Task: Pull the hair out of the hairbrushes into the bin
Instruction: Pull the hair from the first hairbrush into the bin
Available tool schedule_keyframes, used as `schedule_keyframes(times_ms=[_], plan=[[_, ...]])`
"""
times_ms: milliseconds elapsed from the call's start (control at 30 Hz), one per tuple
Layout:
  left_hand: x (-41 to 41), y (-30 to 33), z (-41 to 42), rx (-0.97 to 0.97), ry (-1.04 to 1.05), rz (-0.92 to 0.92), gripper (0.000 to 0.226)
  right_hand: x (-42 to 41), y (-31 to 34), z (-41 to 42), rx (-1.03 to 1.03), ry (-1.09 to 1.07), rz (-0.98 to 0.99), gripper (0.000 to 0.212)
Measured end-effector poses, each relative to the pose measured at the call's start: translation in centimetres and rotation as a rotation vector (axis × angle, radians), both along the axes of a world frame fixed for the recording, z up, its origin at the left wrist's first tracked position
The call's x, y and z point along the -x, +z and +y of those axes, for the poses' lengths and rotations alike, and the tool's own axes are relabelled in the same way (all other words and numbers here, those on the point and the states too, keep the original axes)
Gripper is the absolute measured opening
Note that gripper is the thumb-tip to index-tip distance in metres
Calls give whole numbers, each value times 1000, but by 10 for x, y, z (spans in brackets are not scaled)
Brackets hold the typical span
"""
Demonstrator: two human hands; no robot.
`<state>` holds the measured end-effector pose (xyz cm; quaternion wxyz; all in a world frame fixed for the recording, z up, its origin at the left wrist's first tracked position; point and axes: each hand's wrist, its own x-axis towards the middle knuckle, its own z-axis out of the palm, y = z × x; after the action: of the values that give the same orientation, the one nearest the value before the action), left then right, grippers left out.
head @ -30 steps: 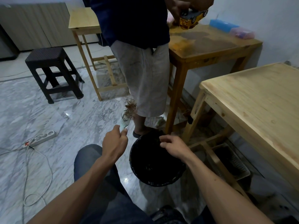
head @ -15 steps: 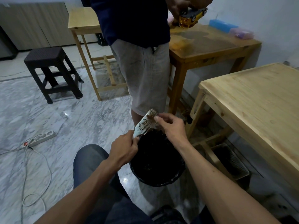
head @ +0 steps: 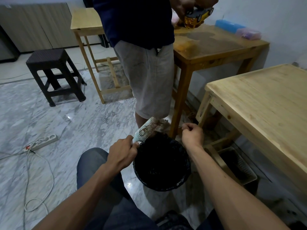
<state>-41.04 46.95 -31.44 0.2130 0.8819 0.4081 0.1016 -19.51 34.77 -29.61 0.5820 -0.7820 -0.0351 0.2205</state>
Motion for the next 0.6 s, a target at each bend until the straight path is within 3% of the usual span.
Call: schedule_keyframes(times_ms=[233, 367, 500, 600], plan=[[15, 0, 22, 69, 257, -33, 26, -13, -3, -13, -12, -159, 111, 10], [15, 0, 20, 75, 260, -48, 30, -12, -14, -19, 100, -46, 101, 15], [10, -1, 11, 72, 178, -83, 30, -4, -24, -17, 258, 237, 75, 19], [6, 2, 4, -8, 66, -65, 26, 7, -17, -14, 142, 338, 98, 39]])
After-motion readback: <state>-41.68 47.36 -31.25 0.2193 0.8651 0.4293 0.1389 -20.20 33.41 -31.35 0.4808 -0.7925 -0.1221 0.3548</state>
